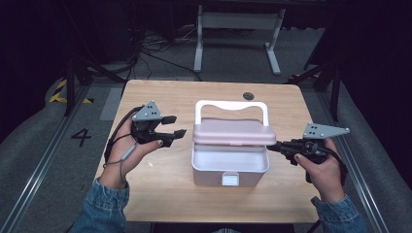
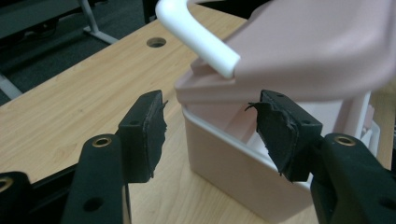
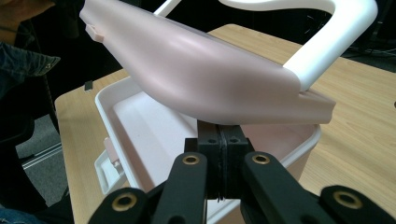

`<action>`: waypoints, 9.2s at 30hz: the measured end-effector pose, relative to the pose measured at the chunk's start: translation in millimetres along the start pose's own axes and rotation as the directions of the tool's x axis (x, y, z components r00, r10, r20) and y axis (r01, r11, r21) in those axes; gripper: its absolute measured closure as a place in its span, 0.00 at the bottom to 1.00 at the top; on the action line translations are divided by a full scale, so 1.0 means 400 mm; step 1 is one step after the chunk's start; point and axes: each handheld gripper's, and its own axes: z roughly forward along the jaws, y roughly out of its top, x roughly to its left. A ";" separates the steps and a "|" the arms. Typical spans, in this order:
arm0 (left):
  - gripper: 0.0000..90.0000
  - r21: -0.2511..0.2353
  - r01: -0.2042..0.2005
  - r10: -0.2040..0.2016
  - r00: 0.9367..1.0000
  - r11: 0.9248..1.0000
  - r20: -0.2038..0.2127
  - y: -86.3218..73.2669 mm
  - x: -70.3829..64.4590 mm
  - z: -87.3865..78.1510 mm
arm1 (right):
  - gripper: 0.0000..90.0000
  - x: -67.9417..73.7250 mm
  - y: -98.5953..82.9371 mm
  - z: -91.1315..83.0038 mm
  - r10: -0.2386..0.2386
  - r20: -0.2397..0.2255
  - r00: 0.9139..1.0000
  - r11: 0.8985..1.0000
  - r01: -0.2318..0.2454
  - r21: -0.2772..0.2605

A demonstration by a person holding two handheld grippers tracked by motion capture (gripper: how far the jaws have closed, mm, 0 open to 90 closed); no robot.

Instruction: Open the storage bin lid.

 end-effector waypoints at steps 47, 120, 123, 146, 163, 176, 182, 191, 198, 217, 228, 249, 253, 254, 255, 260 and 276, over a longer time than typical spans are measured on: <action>0.48 -0.146 -0.103 0.096 0.994 0.984 -0.054 0.040 -0.083 0.102 | 0.95 -0.008 0.023 -0.017 0.049 -0.051 0.997 0.996 -0.052 -0.067; 0.78 -0.150 0.011 -0.016 0.999 0.989 -0.032 0.180 0.120 0.214 | 0.73 -0.044 -0.030 -0.066 0.045 0.120 0.992 0.999 -0.047 0.011; 0.76 -0.150 0.012 -0.020 0.998 0.989 -0.054 0.181 0.126 0.225 | 0.73 -0.046 -0.032 -0.061 0.052 0.122 0.991 0.998 -0.054 0.014; 0.71 -0.133 0.089 -0.096 0.994 0.987 -0.048 0.150 0.191 0.295 | 0.72 -0.067 -0.045 -0.050 0.069 0.121 0.990 0.997 -0.073 0.033; 0.65 -0.092 0.165 -0.168 0.985 0.982 -0.028 0.117 0.236 0.355 | 0.72 -0.105 -0.065 -0.042 0.103 0.119 0.988 0.992 -0.110 0.056; 0.63 -0.047 0.236 -0.237 0.972 0.971 -0.003 0.099 0.258 0.380 | 0.71 -0.108 -0.069 -0.043 0.115 0.110 0.987 0.991 -0.122 0.053; 0.61 -0.027 0.247 -0.248 0.969 0.969 -0.008 0.090 0.263 0.392 | 0.71 -0.111 -0.071 -0.042 0.116 0.112 0.987 0.991 -0.123 0.057; 0.61 0.021 0.284 -0.284 0.958 0.958 -0.037 0.082 0.264 0.403 | 0.70 -0.111 -0.072 -0.041 0.122 0.108 0.987 0.990 -0.128 0.057; 0.59 0.052 0.302 -0.299 0.953 0.952 -0.054 0.075 0.265 0.413 | 0.69 -0.113 -0.072 -0.047 0.121 0.110 0.987 0.990 -0.127 0.052; 0.58 0.105 0.219 -0.204 0.969 0.970 -0.139 0.069 0.251 0.408 | 0.68 -0.116 -0.074 -0.051 0.129 0.119 0.984 0.989 -0.136 0.050; 0.53 -0.006 0.135 -0.135 0.991 0.991 -0.018 0.121 0.176 0.324 | 0.67 -0.114 -0.073 -0.045 0.126 0.119 0.985 0.990 -0.133 0.053; 0.48 -0.010 -0.017 0.017 0.999 1.000 -0.034 0.056 0.013 0.000 | 0.61 -0.150 -0.038 -0.008 0.120 0.132 0.984 0.988 -0.132 0.084; 0.46 0.024 0.002 0.000 0.999 1.000 -0.051 0.022 0.005 -0.034 | 0.59 -0.154 -0.040 -0.012 0.125 0.136 0.983 0.987 -0.138 0.088; 0.46 0.039 0.002 0.000 0.998 0.999 -0.069 0.010 0.008 -0.038 | 0.59 -0.155 -0.041 -0.014 0.128 0.137 0.982 0.986 -0.140 0.088; 0.46 0.054 -0.005 0.009 0.996 0.999 -0.083 0.003 0.010 -0.040 | 0.58 -0.158 -0.042 -0.016 0.132 0.142 0.981 0.985 -0.146 0.091; 0.46 0.130 0.010 0.004 0.995 0.991 -0.102 -0.036 0.020 -0.052 | 0.57 -0.172 -0.053 -0.028 0.173 0.144 0.974 0.977 -0.188 0.099; 0.45 0.295 0.160 -0.110 0.978 0.942 -0.179 -0.191 0.064 -0.038 | 0.46 -0.202 -0.091 -0.048 0.179 0.210 0.961 0.971 -0.207 0.119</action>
